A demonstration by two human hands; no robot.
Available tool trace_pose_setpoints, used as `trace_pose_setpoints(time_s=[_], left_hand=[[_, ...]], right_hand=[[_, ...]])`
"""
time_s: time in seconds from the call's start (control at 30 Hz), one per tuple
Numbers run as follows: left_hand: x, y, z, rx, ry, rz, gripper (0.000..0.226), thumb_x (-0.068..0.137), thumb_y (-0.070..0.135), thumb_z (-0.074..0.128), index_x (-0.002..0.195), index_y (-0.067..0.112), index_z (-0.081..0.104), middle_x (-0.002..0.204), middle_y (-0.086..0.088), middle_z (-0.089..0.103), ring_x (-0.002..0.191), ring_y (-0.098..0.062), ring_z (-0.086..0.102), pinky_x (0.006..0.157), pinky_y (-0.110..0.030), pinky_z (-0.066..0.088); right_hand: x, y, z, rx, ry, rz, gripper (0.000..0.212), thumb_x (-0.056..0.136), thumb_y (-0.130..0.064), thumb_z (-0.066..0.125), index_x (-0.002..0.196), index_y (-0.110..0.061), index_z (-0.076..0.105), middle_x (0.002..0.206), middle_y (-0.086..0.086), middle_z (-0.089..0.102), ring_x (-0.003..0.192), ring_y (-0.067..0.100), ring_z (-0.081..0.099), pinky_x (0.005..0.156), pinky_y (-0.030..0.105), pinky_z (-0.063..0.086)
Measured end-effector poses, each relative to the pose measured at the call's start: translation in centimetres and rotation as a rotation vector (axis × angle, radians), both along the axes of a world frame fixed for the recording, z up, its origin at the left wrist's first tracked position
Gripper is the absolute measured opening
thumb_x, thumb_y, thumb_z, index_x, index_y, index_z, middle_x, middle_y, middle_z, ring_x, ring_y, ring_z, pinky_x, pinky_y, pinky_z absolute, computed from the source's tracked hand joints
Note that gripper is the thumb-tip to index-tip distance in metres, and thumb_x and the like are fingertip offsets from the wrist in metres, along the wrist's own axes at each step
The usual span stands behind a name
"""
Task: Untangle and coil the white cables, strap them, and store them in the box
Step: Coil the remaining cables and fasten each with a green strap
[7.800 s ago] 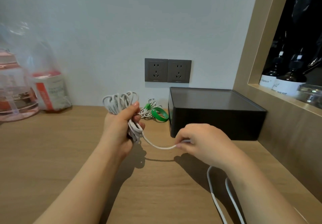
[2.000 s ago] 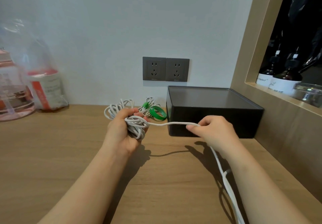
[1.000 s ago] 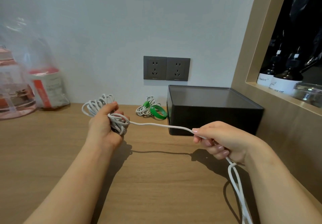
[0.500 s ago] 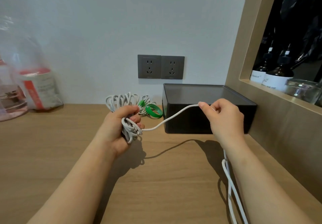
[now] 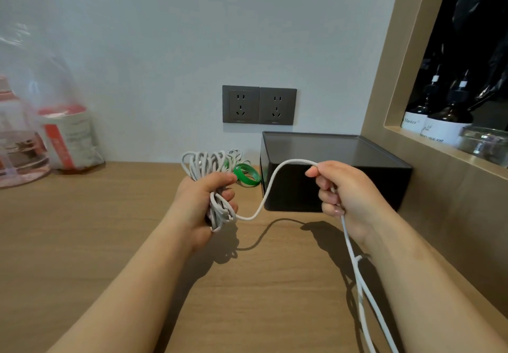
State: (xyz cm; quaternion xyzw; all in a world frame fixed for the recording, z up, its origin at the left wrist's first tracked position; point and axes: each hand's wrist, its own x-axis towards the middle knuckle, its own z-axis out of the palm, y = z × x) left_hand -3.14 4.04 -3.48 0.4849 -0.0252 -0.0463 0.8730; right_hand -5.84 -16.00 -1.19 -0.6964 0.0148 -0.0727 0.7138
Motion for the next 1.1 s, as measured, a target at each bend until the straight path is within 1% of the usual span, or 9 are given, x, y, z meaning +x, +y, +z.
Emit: trace_pose_setpoints(time_s=[0.1,0.13,0.23,0.33,0.47,0.67,0.77,0.87,1.1], left_hand=[[-0.5,-0.5,-0.2,0.072,-0.045,-0.051,0.034,0.06,0.003,0.066,0.092,-0.001,0.056,0.051,-0.004,0.045,0.037,-0.009,0.041,0.037,-0.018,0.038],[-0.6,-0.6,-0.3,0.087,-0.054,-0.056,0.036,0.06,0.003,0.066,0.094,-0.004,0.058,0.058,-0.008,0.051,0.039,-0.009,0.043,0.038,-0.019,0.039],[-0.8,-1.0,-0.4,0.103,-0.077,-0.034,0.015,0.076,-0.007,0.061,0.089,0.001,0.063,0.084,-0.018,0.057,0.044,-0.01,0.048,0.039,-0.022,0.042],[-0.7,-0.9,-0.5,0.137,-0.092,0.032,0.018,0.08,-0.008,0.058,0.097,-0.001,0.059,0.079,-0.015,0.054,0.045,-0.01,0.05,0.038,-0.022,0.042],[-0.8,-0.8,-0.3,0.173,-0.117,0.021,0.014,0.081,-0.009,0.057,0.091,0.001,0.06,0.077,-0.016,0.054,0.046,-0.011,0.05,0.04,-0.023,0.043],[-1.1,-0.9,-0.4,0.2,-0.133,-0.1,0.022,0.08,-0.009,0.057,0.097,0.006,0.06,0.089,-0.021,0.057,0.049,-0.011,0.052,0.043,-0.025,0.045],[-1.4,-0.9,-0.2,0.223,-0.157,-0.163,0.028,0.08,-0.009,0.055,0.1,0.009,0.059,0.1,-0.02,0.068,0.05,-0.011,0.052,0.045,-0.025,0.046],[-1.8,-1.2,-0.2,0.284,-0.183,-0.216,0.029,0.081,-0.011,0.053,0.103,0.009,0.058,0.094,-0.013,0.071,0.052,-0.012,0.051,0.046,-0.025,0.046],[-2.0,-1.6,-0.1,0.315,-0.201,-0.208,0.024,0.082,-0.011,0.056,0.099,0.005,0.058,0.085,-0.011,0.072,0.05,-0.011,0.051,0.045,-0.026,0.046]], right_hand=[[0.1,1.3,-0.4,-0.118,-0.035,0.038,0.023,0.097,-0.018,0.043,0.09,-0.011,0.063,0.071,0.001,0.054,0.047,0.007,0.038,0.037,0.016,0.029],[0.1,1.5,-0.5,-0.166,-0.041,0.038,0.023,0.098,-0.018,0.042,0.09,-0.013,0.063,0.075,0.001,0.057,0.048,0.007,0.04,0.038,0.014,0.03],[-0.1,1.9,-0.7,-0.246,-0.067,0.083,0.023,0.098,-0.019,0.042,0.092,-0.015,0.063,0.081,0.001,0.06,0.049,0.006,0.041,0.038,0.013,0.032],[-0.3,1.9,-0.5,-0.25,-0.094,0.132,0.024,0.098,-0.018,0.042,0.09,-0.014,0.064,0.076,0.001,0.053,0.049,0.006,0.037,0.039,0.014,0.029],[-0.4,1.9,-0.4,-0.247,-0.118,0.158,0.025,0.098,-0.018,0.042,0.089,-0.015,0.065,0.074,0.001,0.048,0.049,0.007,0.034,0.039,0.015,0.026],[-0.3,1.8,-0.3,-0.205,-0.115,0.16,0.025,0.097,-0.018,0.042,0.087,-0.014,0.065,0.071,0.002,0.048,0.047,0.008,0.036,0.038,0.015,0.028],[-0.2,1.8,-0.4,-0.201,-0.104,0.16,0.025,0.098,-0.019,0.041,0.088,-0.014,0.064,0.072,0.002,0.048,0.047,0.008,0.036,0.038,0.015,0.028],[-0.2,1.7,-0.5,-0.207,-0.096,0.167,0.026,0.098,-0.019,0.041,0.088,-0.013,0.063,0.073,0.002,0.047,0.048,0.007,0.035,0.038,0.015,0.027],[0.0,1.7,-0.6,-0.16,-0.088,0.08,0.024,0.098,-0.019,0.041,0.089,-0.012,0.063,0.071,0.002,0.047,0.046,0.007,0.035,0.039,0.016,0.027]])
